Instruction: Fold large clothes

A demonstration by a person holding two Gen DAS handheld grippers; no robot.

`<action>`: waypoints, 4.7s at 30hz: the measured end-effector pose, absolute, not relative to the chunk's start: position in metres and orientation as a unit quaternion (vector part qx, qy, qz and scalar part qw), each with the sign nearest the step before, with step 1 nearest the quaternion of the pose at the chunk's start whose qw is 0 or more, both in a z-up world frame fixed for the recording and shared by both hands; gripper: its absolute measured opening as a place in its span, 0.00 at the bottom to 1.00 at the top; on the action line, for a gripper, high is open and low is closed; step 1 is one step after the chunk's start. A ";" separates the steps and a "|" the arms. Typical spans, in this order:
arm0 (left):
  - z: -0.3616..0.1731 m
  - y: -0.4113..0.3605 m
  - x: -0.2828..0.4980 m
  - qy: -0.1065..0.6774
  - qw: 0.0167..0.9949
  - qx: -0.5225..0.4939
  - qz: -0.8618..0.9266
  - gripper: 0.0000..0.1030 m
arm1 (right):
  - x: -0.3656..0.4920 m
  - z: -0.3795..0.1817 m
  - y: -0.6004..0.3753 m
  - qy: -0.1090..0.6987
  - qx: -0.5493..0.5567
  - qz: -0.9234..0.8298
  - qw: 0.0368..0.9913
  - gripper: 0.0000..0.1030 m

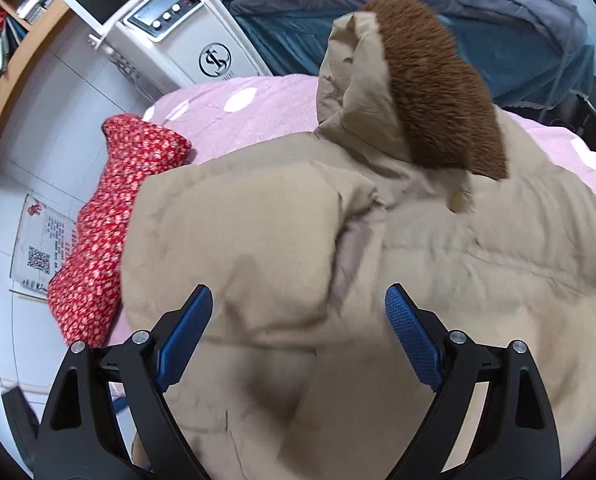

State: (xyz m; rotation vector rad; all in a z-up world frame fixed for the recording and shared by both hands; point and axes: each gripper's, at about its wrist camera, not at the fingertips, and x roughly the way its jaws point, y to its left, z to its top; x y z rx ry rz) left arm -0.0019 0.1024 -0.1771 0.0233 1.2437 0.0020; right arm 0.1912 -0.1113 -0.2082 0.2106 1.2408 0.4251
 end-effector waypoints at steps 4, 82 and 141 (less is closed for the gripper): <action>-0.184 0.116 -0.009 0.590 0.807 -0.010 0.017 0.75 | 0.196 -0.224 -0.087 0.596 0.068 0.224 0.768 0.34; -0.192 0.000 0.077 0.556 0.821 0.087 -0.097 0.94 | 0.051 -0.254 -0.246 0.615 0.043 0.017 0.787 0.63; -0.120 0.022 0.196 0.548 0.791 0.167 -0.216 0.19 | 0.061 -0.195 -0.302 0.568 0.174 -0.006 0.804 0.64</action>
